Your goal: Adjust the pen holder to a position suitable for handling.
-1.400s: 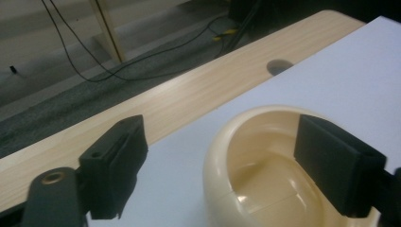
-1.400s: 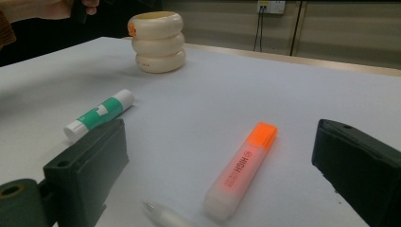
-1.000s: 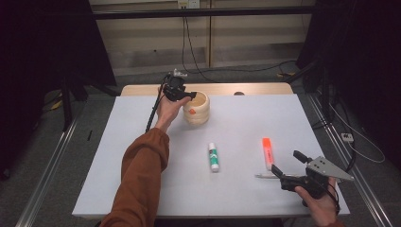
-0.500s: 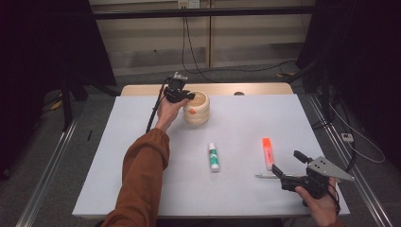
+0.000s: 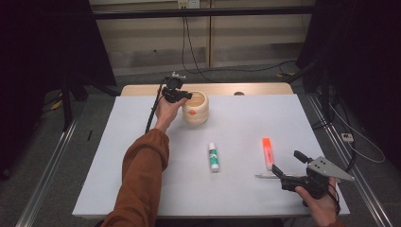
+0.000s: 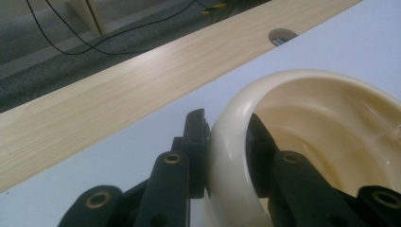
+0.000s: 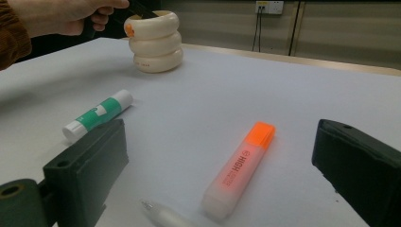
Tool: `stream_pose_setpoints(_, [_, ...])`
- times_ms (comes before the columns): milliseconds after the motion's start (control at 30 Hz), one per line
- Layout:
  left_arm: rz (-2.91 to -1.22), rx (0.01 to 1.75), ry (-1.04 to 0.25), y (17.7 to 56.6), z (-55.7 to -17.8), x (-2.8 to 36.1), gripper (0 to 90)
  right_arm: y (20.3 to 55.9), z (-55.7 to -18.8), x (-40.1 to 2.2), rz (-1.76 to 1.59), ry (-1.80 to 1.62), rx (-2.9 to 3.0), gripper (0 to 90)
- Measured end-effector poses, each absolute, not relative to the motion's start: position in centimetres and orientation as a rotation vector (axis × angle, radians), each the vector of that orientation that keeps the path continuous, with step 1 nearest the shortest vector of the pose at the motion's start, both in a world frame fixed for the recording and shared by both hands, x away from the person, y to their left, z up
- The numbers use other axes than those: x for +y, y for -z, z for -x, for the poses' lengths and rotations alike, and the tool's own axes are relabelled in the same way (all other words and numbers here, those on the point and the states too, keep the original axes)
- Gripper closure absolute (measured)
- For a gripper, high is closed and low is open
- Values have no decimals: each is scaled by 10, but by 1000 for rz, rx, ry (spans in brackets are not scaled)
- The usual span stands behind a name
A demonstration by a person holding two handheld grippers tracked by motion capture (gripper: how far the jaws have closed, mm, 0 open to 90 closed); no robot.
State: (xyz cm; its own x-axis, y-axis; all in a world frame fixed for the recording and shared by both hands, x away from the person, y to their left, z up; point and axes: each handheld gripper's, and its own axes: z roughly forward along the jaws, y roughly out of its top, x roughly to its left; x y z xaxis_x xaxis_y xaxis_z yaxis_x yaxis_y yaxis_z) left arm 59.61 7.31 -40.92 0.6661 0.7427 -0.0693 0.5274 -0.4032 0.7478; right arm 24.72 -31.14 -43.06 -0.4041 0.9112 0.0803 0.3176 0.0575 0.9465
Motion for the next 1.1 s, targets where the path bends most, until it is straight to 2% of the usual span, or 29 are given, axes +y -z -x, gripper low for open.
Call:
stream_pose_setpoints(567, [-2109,1005,-359,399,-589,73,773,431,-247,-311,-1228,-1354,1776,38])
stream_pose_setpoints(1100, [-2082,1048,-372,386,-568,89,773,430,-247,-311,-1222,-1356,1778,39])
